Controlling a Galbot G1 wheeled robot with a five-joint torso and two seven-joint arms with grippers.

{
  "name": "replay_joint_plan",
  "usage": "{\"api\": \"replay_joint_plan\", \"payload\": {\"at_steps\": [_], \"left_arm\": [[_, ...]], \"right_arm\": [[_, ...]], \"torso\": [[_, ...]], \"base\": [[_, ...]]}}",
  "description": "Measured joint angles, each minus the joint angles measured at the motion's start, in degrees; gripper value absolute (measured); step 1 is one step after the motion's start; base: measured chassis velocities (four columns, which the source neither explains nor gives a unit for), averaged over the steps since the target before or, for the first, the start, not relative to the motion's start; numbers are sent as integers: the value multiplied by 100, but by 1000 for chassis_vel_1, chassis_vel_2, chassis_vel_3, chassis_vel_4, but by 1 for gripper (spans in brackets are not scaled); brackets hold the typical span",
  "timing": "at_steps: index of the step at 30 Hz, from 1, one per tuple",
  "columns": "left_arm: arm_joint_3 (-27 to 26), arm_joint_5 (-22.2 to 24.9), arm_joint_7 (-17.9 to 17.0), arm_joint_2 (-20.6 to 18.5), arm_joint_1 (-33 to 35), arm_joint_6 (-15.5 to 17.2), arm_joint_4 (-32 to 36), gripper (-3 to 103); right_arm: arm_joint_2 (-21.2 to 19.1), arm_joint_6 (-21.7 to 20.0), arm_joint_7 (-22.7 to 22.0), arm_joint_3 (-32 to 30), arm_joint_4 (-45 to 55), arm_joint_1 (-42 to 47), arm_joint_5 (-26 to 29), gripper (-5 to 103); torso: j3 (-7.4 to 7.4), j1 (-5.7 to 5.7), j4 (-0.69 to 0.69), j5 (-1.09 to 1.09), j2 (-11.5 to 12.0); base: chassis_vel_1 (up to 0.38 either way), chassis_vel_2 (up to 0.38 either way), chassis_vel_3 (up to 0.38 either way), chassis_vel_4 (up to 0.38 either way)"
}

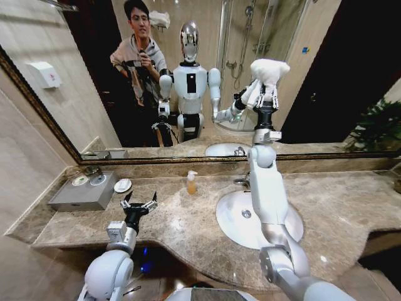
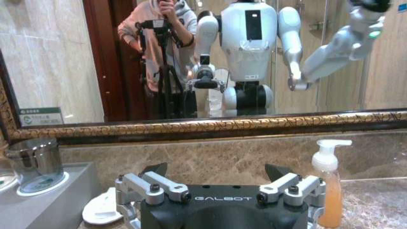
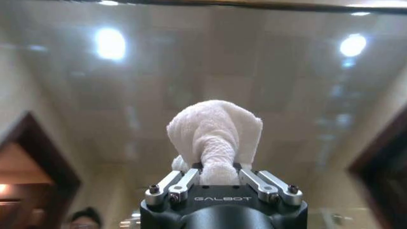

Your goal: Pick up the towel from the sink counter and wipe the mirror surface.

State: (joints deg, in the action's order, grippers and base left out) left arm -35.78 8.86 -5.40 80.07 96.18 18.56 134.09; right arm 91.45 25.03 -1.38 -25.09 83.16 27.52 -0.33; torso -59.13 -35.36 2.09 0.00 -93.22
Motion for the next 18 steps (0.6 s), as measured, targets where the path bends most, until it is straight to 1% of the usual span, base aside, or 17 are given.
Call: {"api": "replay_joint_plan", "payload": {"at_steps": [3,6,7,10,13,16,18], "left_arm": [[-1,0,0,0,0,0,0,100],[0,0,0,0,0,0,0,100],[0,0,0,0,0,0,0,100],[0,0,0,0,0,0,0,100],[0,0,0,0,0,0,0,100],[-1,0,0,0,0,0,0,100],[-1,0,0,0,0,0,0,100]], "right_arm": [[63,55,123,155,-43,31,-289,19],[66,117,190,481,-110,104,-625,19],[66,117,190,481,-110,104,-625,19],[67,115,199,742,-71,214,-787,19],[68,114,204,729,61,317,-783,19],[81,114,188,573,295,473,-673,19],[80,73,117,354,623,677,-421,19]], "torso": [[0,0,2,-2,0],[0,0,-2,-2,0],[0,0,-2,-2,0],[-1,-1,0,-1,1],[-1,-1,1,-2,1],[-1,-1,1,-1,1],[-1,-1,-2,-1,1]], "base": [[0,0,0,0],[0,0,0,0],[0,0,0,0],[0,0,0,0],[0,0,0,0],[0,0,0,0],[0,0,0,0]]}}
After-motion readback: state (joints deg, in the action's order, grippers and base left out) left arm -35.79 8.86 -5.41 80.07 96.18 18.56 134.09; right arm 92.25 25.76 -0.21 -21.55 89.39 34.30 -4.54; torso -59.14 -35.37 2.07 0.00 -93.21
